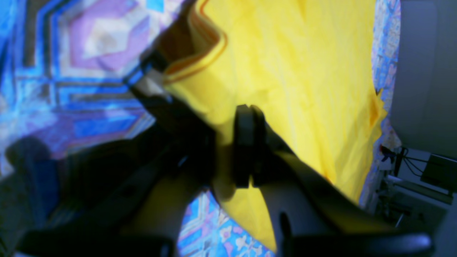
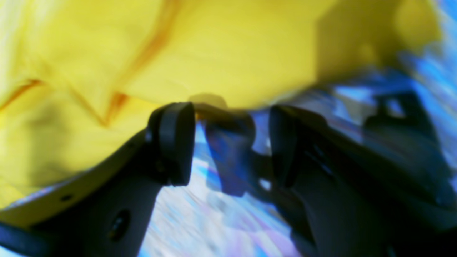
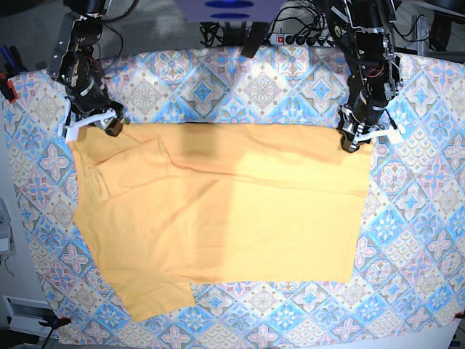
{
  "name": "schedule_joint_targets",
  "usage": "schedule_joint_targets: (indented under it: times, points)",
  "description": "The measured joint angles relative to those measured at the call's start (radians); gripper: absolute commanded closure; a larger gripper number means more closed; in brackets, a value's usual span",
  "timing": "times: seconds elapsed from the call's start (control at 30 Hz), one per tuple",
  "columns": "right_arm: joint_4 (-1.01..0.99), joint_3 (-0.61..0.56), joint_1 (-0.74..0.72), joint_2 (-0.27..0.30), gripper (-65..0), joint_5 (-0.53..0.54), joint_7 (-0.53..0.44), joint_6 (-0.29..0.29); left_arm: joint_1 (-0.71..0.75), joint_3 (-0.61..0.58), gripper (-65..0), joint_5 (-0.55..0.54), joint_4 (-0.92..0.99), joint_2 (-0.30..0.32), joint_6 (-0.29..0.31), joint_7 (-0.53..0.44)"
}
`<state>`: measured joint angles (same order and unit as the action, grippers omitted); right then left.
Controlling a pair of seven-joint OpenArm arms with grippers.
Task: Fold the T-shirt properly
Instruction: 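Drag the held shoulder edge with both grippers toward the robot base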
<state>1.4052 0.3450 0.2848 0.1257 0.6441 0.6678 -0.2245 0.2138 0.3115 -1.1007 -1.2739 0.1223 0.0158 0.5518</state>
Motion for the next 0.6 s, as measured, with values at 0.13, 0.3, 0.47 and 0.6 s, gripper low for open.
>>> schedule_joint_targets:
  times: [0.13,0.3,0.47,0.6]
  points:
    - [-0.072,0.003,-0.04,0.01,-32.9,0.098,-0.017,-0.005,0.0,-0.001,-9.3,0.0,0.0,0.0,-0.001,-0.006]
    - [-0.143,0.008,-0.108,0.011,-29.4,0.112,-0.032,-0.01,0.0,-0.002,-9.1,0.0,0.0,0.0,0.0,-0.002]
    - [-0.161,0.016,-0.125,0.01,-6.2,0.102,-0.018,-0.003,0.004,-0.002,-4.1,0.0,0.0,0.0,0.0,-0.005]
    - [-0.161,0.084,-0.099,0.0,0.0,0.116,0.01,-0.01,0.04,-0.002,0.0,-0.012,-0.005,0.0,0.015,0.0]
